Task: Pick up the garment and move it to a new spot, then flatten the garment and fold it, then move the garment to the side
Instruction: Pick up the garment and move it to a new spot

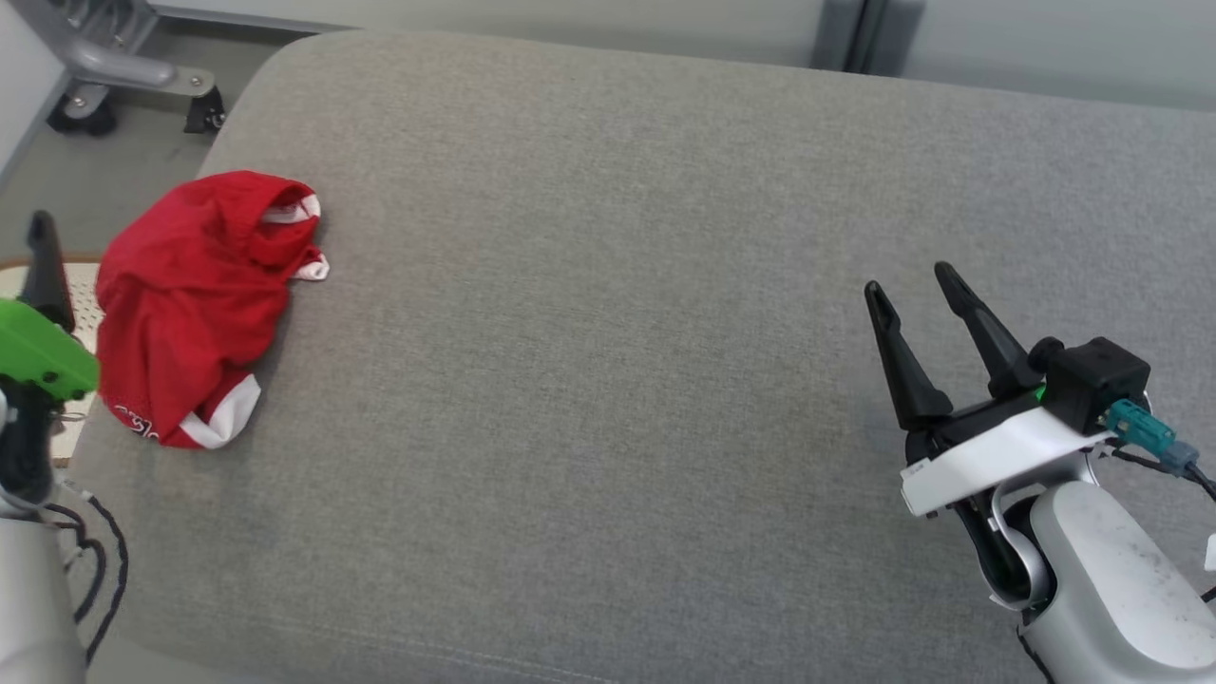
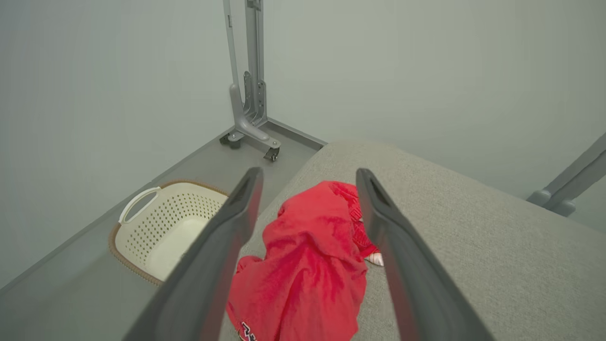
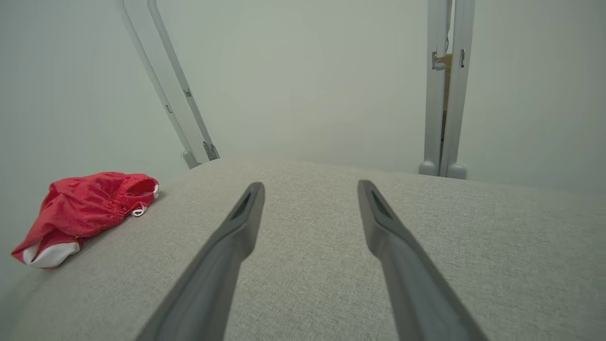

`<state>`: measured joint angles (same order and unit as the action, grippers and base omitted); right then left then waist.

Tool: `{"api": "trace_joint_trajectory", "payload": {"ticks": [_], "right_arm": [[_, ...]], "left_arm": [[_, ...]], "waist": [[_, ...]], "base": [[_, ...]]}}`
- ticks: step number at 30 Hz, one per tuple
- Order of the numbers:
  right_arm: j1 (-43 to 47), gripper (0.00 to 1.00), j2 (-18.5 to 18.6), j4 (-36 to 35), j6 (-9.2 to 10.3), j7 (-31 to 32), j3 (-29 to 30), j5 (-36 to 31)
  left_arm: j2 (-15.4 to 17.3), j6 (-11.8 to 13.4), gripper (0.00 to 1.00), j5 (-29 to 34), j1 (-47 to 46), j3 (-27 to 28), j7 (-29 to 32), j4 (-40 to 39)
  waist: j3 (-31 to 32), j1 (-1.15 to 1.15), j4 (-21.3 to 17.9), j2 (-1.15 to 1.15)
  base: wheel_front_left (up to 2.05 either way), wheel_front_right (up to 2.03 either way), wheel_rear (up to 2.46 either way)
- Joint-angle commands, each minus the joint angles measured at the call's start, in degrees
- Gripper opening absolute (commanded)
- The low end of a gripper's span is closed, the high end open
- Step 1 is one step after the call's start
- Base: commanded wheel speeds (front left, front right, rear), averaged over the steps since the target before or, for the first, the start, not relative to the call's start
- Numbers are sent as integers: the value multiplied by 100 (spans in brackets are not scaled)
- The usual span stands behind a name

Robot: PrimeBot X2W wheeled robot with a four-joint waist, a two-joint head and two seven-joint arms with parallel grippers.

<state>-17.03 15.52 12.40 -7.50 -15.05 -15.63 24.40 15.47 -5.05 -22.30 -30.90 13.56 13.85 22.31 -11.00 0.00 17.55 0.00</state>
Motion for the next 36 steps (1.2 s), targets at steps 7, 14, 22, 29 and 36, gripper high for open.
{"api": "trace_joint_trajectory", "payload": {"ticks": [7, 14, 22, 29, 36], "right_arm": [[-327, 100, 133, -69, 2, -14, -27, 48], [-462, 100, 131, -89, 2, -14, -67, 74], [-454, 100, 88, -8, 1, -14, -112, 85], [-418, 100, 38, 106, 2, -14, -203, 133], [-211, 100, -97, 176, 2, -14, -147, 177]], "left_arm": [[472, -49, 100, -612, -792, 485, 378, 1323], [778, -146, 100, -870, -1095, 522, 715, 2429], [971, -177, 100, -757, -1091, 222, 1216, 3324], [1051, -205, 0, -717, -1057, 145, 828, 3597], [1284, -241, 0, -411, -1206, -347, 467, 3314]], "waist": [[-915, 0, -877, 0], [-1152, 0, -1148, 0], [-1174, 0, -1238, 0], [-946, 0, -1237, 0], [-378, 0, -1199, 0]], "base": [[0, 0, 0], [0, 0, 0], [0, 0, 0], [0, 0, 0], [0, 0, 0]]}}
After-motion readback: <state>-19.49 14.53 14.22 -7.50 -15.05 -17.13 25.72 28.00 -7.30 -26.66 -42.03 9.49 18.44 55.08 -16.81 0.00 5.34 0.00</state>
